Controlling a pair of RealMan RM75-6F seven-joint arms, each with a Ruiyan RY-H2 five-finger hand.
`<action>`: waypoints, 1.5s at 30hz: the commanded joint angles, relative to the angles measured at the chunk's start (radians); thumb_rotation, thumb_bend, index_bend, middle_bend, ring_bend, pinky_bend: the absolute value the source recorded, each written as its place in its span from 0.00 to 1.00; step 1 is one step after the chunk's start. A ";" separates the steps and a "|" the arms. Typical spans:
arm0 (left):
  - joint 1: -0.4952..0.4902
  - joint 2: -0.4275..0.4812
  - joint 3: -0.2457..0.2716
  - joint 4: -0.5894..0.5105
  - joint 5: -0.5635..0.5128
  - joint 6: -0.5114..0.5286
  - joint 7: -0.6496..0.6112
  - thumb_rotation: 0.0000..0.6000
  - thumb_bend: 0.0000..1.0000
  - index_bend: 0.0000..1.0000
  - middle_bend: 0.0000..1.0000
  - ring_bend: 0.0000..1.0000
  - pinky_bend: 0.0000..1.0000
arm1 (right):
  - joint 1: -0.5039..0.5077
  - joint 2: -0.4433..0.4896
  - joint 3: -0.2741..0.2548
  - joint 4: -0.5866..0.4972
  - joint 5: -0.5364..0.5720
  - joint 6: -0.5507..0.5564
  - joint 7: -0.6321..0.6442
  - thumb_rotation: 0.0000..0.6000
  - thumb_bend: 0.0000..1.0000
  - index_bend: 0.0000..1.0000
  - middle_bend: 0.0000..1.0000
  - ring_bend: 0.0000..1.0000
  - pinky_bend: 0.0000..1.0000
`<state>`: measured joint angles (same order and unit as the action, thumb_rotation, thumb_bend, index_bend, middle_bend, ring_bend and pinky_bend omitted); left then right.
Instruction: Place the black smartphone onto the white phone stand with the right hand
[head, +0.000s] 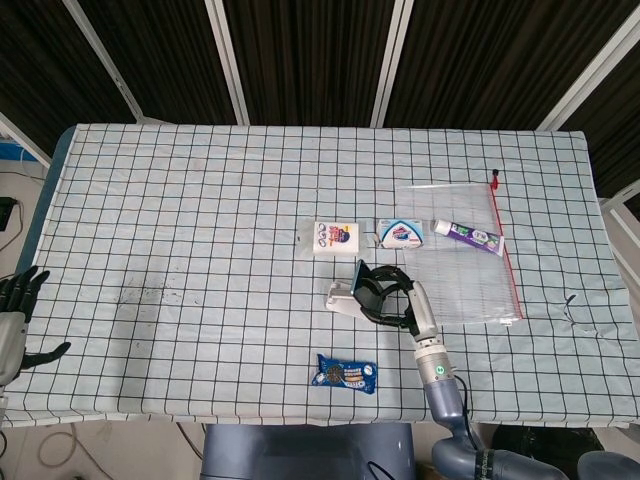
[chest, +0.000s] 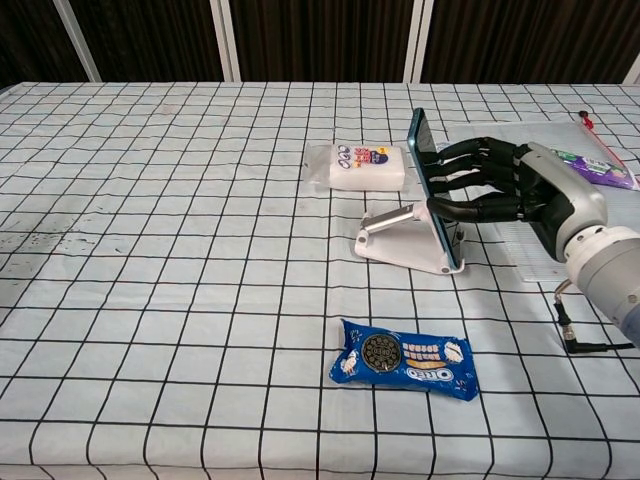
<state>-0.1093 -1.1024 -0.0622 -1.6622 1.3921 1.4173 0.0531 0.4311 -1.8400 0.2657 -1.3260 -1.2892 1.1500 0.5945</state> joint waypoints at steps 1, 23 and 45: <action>0.000 0.000 0.000 0.000 0.000 0.000 0.000 1.00 0.00 0.00 0.00 0.00 0.00 | 0.001 0.006 -0.004 -0.005 -0.001 -0.006 -0.007 1.00 0.03 0.18 0.18 0.14 0.18; 0.005 0.001 0.001 0.002 0.002 0.009 0.002 1.00 0.00 0.00 0.00 0.00 0.00 | -0.059 0.280 -0.062 -0.187 -0.050 0.045 -0.262 1.00 0.00 0.00 0.02 0.02 0.16; 0.012 -0.037 -0.007 0.032 -0.007 0.045 0.112 1.00 0.00 0.00 0.00 0.00 0.00 | -0.266 0.694 -0.178 -0.311 -0.067 0.259 -0.826 1.00 0.02 0.00 0.00 0.00 0.15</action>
